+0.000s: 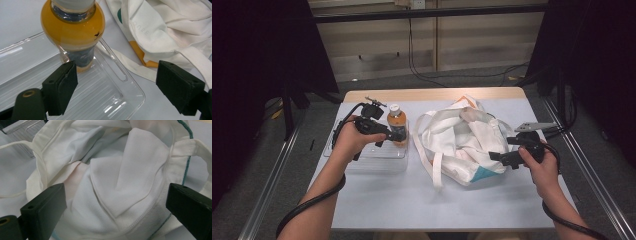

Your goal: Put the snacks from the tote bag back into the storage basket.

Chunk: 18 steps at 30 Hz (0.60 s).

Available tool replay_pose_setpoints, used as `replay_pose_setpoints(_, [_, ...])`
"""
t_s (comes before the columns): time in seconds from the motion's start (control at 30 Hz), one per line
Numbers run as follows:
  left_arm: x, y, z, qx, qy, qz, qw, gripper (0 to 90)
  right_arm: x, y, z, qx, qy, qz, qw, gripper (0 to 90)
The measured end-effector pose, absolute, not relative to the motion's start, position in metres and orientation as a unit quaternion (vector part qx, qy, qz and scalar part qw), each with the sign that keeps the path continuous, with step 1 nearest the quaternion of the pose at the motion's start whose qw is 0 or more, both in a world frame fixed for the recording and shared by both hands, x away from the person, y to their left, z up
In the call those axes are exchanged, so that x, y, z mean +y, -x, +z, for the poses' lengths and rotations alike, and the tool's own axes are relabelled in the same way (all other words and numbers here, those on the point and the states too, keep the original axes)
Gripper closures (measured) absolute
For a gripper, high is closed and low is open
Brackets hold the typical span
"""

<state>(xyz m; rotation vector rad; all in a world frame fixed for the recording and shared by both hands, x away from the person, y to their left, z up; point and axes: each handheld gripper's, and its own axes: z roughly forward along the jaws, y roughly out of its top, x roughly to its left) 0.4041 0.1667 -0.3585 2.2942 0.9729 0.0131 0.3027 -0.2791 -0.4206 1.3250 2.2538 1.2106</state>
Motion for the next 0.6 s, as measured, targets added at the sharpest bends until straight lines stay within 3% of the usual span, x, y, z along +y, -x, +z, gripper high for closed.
replay_pose_setpoints(0.6, [0.168,-0.384,-0.370,0.348,-0.879,-0.003,0.326,17.3,-0.277,-0.303,-0.421,0.777,-0.455,0.416,0.128,2.6])
